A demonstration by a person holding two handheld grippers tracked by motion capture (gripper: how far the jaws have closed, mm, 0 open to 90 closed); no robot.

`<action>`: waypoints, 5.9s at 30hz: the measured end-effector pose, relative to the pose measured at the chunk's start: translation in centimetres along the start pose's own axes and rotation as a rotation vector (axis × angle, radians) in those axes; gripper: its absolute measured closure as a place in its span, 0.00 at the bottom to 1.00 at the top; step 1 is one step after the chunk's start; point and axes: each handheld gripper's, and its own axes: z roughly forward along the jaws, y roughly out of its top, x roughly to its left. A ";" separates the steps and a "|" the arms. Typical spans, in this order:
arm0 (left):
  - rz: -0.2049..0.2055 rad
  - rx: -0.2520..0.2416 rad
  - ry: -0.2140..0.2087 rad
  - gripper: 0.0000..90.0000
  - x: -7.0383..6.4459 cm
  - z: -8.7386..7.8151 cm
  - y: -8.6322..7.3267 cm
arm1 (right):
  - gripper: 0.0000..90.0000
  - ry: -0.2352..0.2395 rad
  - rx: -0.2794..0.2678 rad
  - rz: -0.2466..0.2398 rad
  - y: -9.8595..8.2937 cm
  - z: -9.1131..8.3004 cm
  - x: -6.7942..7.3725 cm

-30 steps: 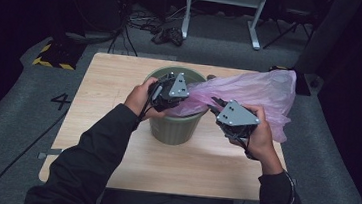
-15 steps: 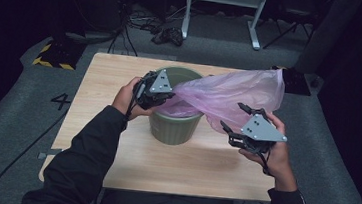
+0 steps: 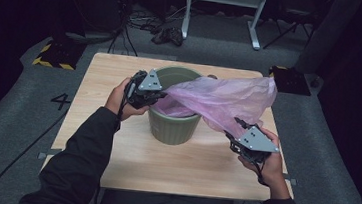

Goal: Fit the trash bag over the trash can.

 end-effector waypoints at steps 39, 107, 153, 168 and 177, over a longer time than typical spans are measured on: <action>0.090 -0.113 -0.058 0.44 -4.4 0.4 5.5 | 0.98 -0.083 -0.106 -0.139 8.2 -1.1 -1.8; -0.010 -0.275 -0.138 0.22 -9.4 -3.5 2.2 | 0.99 0.102 -0.154 -0.117 7.9 -0.9 0.5; -0.109 -0.255 0.072 1.00 -6.3 -7.2 -5.9 | 0.99 0.239 -0.129 -0.032 3.1 -0.3 4.3; -0.136 -0.258 0.074 1.00 -6.2 -6.5 -7.2 | 0.60 0.208 -0.186 0.023 0.7 -4.6 4.0; -0.133 -0.254 0.075 1.00 -6.2 -6.5 -6.9 | 0.43 0.156 -0.257 -0.013 1.4 -8.4 3.4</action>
